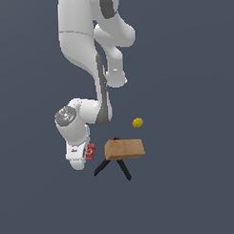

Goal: Pick up a designated object from a clutter of objects.

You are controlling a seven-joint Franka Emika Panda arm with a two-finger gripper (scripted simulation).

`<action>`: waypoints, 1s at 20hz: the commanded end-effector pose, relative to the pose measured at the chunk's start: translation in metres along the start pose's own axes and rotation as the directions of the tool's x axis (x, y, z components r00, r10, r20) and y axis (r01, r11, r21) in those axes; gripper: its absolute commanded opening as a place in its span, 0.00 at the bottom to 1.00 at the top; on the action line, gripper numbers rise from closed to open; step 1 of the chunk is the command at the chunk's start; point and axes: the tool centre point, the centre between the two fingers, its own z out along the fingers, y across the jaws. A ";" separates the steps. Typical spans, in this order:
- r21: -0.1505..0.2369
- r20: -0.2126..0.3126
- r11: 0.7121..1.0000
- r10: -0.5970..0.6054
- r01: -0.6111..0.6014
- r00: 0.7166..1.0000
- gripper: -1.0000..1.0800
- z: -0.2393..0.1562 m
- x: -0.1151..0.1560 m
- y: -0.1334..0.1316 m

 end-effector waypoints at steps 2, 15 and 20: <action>0.000 0.000 1.000 0.000 0.000 1.000 0.00 -0.003 0.000 -0.001; 0.002 0.003 1.000 -0.001 0.001 1.000 0.00 -0.059 -0.001 -0.028; 0.003 0.004 1.000 -0.001 0.001 1.000 0.00 -0.097 -0.001 -0.046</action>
